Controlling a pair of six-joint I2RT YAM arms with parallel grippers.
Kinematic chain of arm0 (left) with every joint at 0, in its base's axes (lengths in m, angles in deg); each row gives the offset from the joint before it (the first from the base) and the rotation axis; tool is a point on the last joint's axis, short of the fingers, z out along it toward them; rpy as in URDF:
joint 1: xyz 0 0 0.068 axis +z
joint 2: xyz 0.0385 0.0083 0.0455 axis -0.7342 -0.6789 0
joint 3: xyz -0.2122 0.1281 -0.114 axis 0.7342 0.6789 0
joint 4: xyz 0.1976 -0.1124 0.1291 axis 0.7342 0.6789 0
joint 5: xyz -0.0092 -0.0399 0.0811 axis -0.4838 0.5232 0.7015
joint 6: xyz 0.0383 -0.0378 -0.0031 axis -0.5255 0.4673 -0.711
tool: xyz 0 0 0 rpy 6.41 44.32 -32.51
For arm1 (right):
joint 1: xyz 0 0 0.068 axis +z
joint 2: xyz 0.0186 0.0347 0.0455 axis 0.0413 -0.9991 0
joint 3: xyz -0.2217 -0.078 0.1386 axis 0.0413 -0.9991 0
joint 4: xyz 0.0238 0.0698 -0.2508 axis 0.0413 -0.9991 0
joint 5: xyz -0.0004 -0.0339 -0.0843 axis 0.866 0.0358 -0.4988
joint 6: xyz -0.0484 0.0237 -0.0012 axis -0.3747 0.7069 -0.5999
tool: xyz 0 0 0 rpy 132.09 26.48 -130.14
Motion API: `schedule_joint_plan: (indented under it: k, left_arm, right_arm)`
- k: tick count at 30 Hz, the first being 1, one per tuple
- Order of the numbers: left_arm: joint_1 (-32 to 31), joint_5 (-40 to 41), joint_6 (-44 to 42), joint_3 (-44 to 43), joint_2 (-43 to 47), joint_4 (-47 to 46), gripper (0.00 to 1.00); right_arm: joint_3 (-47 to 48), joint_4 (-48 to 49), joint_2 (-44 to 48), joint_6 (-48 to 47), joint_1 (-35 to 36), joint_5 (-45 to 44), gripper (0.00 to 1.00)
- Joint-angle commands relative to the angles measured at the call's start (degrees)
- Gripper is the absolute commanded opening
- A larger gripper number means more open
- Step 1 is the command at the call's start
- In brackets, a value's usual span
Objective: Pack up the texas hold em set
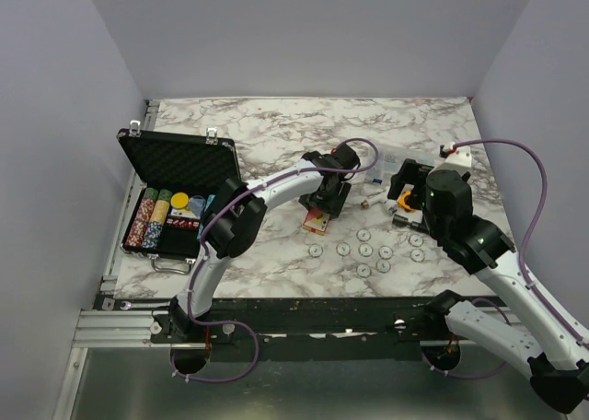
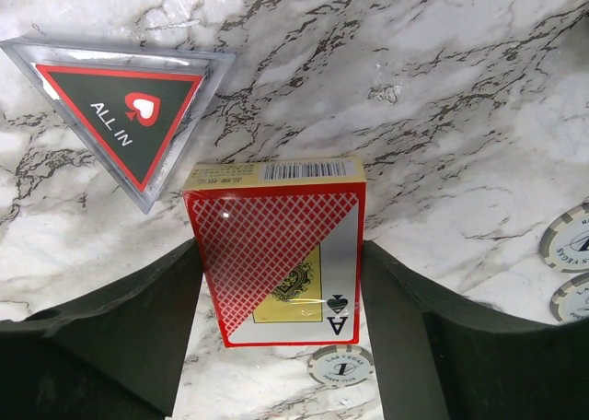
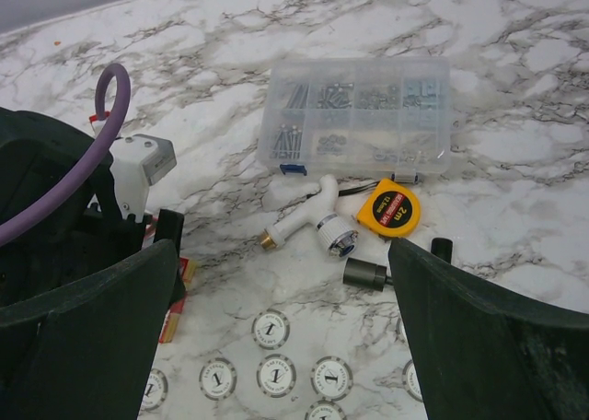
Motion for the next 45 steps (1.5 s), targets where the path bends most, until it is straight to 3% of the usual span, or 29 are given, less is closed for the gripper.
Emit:
schedule_joint_plan:
  k: [1, 7, 14, 24, 26, 33, 41, 45]
  left_arm:
    - [0.0, -1.4, -0.7, -1.4, -0.7, 1.4, 0.63]
    - [0.0, -1.7, -0.9, -0.3, 0.4, 1.0, 0.56]
    - [0.0, -2.0, -1.0, 0.1, 0.2, 1.4, 0.68]
    - [0.0, -3.1, -1.5, 1.5, 0.2, 0.8, 0.7]
    - [0.0, -3.3, -1.8, 1.7, 0.3, 0.8, 0.67]
    - [0.0, -2.7, -2.3, 4.8, 4.9, 0.3, 0.4]
    - [0.2, -2.4, 0.4, 12.5, 22.3, 1.6, 0.3]
    - [1.4, -1.5, 3.0, 18.1, 31.0, 3.2, 0.18]
  right_arm:
    - [-0.9, 0.3, 0.5, 0.3, 0.0, 0.5, 1.0]
    - [-1.2, 0.4, 0.5, 0.3, 0.1, 0.5, 1.0]
    - [-1.5, 0.6, 0.9, 0.3, 0.1, 0.5, 1.0]
    - [-2.0, 0.9, 1.1, 0.3, 0.0, 0.6, 1.0]
    - [-2.0, 1.0, 1.1, 0.3, 0.0, 0.6, 1.0]
    - [-2.9, 1.7, 1.7, 0.5, 0.0, 1.0, 1.0]
    - [-3.2, 3.5, 1.7, 0.0, 0.1, 2.8, 1.0]
    - [-3.3, 3.7, 1.8, 0.0, 0.1, 3.7, 1.0]
